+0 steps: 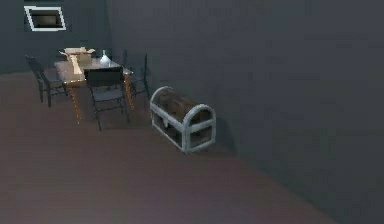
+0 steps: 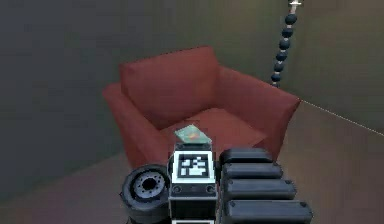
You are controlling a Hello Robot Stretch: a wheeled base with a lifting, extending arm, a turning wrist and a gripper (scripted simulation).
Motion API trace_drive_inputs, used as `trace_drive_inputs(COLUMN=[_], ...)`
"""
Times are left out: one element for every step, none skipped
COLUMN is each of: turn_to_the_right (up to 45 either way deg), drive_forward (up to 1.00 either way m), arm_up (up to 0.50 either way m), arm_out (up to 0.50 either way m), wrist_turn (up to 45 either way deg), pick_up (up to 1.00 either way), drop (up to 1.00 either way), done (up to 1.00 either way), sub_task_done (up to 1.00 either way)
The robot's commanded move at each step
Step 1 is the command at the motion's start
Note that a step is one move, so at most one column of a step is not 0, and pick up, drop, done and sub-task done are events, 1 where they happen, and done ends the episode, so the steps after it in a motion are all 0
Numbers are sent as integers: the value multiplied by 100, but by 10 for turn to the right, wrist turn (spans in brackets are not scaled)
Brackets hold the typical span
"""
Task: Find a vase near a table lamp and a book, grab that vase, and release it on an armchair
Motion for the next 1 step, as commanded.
trace_drive_inputs(turn_to_the_right=[270], drive_forward=[0], arm_up=[0], arm_out=[0], wrist_turn=[0], pick_up=[0], drop=[0], done=[0], sub_task_done=[0])
